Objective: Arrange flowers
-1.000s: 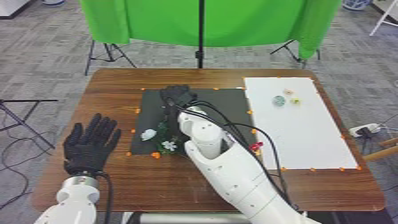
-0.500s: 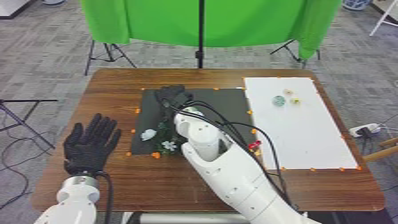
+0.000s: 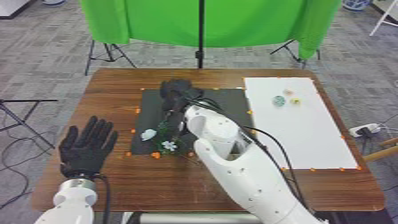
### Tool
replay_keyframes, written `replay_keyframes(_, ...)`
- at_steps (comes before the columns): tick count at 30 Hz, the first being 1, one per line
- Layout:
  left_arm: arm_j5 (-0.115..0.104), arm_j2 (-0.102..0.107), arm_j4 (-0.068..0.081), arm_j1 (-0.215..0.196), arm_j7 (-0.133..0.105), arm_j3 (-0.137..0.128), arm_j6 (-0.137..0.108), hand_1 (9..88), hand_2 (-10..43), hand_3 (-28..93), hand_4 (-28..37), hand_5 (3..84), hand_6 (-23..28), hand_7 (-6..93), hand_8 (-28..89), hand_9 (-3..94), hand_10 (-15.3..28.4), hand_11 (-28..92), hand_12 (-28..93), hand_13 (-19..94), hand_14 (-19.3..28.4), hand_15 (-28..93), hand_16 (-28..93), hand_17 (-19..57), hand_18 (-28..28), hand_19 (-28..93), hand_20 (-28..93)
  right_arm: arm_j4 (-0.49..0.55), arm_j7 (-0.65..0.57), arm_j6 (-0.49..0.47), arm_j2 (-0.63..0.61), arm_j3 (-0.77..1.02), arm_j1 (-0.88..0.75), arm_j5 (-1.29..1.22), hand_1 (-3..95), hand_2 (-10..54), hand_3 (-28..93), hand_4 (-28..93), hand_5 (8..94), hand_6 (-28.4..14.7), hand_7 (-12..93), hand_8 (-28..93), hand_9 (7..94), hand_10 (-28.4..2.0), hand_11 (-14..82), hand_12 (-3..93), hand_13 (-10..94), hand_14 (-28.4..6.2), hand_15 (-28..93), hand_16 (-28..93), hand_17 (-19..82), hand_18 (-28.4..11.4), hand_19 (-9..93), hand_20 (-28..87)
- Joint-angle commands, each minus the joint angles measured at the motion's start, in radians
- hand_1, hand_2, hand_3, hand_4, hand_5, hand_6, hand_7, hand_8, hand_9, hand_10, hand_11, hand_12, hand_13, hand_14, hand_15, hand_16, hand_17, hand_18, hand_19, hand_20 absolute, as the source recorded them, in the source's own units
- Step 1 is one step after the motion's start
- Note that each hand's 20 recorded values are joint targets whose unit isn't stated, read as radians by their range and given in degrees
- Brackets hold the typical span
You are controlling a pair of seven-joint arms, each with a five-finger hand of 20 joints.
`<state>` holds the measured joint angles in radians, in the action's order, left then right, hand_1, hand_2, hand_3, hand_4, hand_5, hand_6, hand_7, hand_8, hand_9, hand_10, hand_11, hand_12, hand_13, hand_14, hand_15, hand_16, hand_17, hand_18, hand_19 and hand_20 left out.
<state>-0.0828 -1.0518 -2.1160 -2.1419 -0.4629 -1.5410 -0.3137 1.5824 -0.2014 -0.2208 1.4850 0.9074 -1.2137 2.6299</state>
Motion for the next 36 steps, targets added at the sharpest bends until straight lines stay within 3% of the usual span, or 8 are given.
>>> replay_keyframes(1,0.022,-0.02,0.003,-0.047,-0.009,-0.009,0.058,26.3,11.7,78,-28.3,46.8,10.7,12.6,-10,40.9,16.3,25,9,30,16.2,41,-10,-8.1,14.8,40,14,0.123,-0.074,-0.063,-0.232,0.219,-0.029,-0.037,45.6,-9.5,81,-28,55.9,-3.4,18,-14,58.8,-16.9,22.7,17.3,56,-13.5,55,18,28,-23.3,79,43)
replay_keyframes(4,0.025,-0.021,0.0,-0.056,-0.005,-0.01,0.066,26.0,11.3,79,-28.3,46.4,10.5,12.3,-10,40.8,16.4,25,9,30,16.2,41,-9,-8.1,14.9,40,14,0.166,-0.085,-0.029,-0.304,0.316,-0.101,-0.047,44.3,-9.5,82,-28,53.1,-3.5,18,-14,52.7,-17.7,17.4,16.2,50,-14.4,46,15,25,-22.3,71,37)
replay_keyframes(9,0.038,-0.023,-0.001,-0.065,0.0,-0.026,0.066,25.8,11.0,78,-28.3,45.8,10.4,11.7,-10,40.5,16.3,24,10,30,16.0,40,-9,-8.1,15.0,39,14,0.17,-0.116,-0.075,-0.385,0.413,-0.178,-0.053,43.6,-9.5,83,-28,51.4,-3.3,18,-14,48.2,-16.8,13.4,14.9,43,-15.1,31,14,21,-21.3,63,28)
replay_keyframes(16,0.036,-0.028,0.001,-0.063,0.014,-0.019,0.057,25.8,11.7,78,-28.3,45.9,10.5,11.5,-10,40.5,16.2,24,10,30,16.0,39,-8,-8.1,14.9,39,15,0.071,-0.133,-0.116,-0.398,0.439,-0.183,-0.032,45.6,-9.5,84,-28,50.6,-2.8,18,-14,47.1,-15.4,12.7,14.4,42,-15.2,28,15,20,-21.2,62,26)
replay_keyframes(25,0.028,-0.038,0.003,-0.051,0.018,-0.012,0.024,25.8,12.7,77,-28.3,46.3,10.5,11.6,-10,40.5,16.3,24,10,30,16.1,40,-8,-7.8,15.0,39,15,-0.053,-0.101,-0.035,-0.384,0.373,-0.123,0.011,50.2,-9.5,79,-28,51.6,-1.3,19,-15,48.3,-12.5,12.3,13.3,47,-12.6,30,16,24,-21.1,72,30)
replay_keyframes(30,0.025,-0.039,0.0,-0.054,0.02,-0.011,0.017,25.8,13.8,77,-28.3,46.7,10.7,12.0,-10,40.8,16.4,24,10,30,16.2,40,-8,-7.9,15.0,39,15,-0.072,-0.085,0.074,-0.384,0.34,-0.135,0.034,57.1,-9.5,70,-28,64.7,1.6,25,-14,66.0,-11.5,20.1,18.4,57,-9.3,47,26,29,-21.5,85,39)
replay_keyframes(33,0.024,-0.04,0.0,-0.056,0.023,-0.014,0.016,25.8,14.1,77,-28.3,46.9,10.7,12.1,-10,41.0,16.4,24,10,30,16.2,40,-8,-8.0,15.0,39,15,-0.081,-0.073,0.106,-0.385,0.334,-0.144,0.036,64.7,-9.5,61,-28,73.6,2.0,34,-6,82.2,-9.8,10.7,37.7,64,-7.9,49,38,31,-20.8,86,42)
replay_keyframes(36,0.024,-0.04,0.0,-0.058,0.025,-0.014,0.018,25.8,14.3,77,-28.3,46.9,10.8,12.2,-10,41.0,16.4,24,10,30,16.2,41,-8,-8.1,15.0,39,15,-0.079,-0.075,0.164,-0.39,0.329,-0.155,0.021,65.3,-9.5,64,-28,78.1,2.1,36,-3,86.9,-9.3,10.5,40.5,68,-7.4,48,41,32,-20.3,86,42)
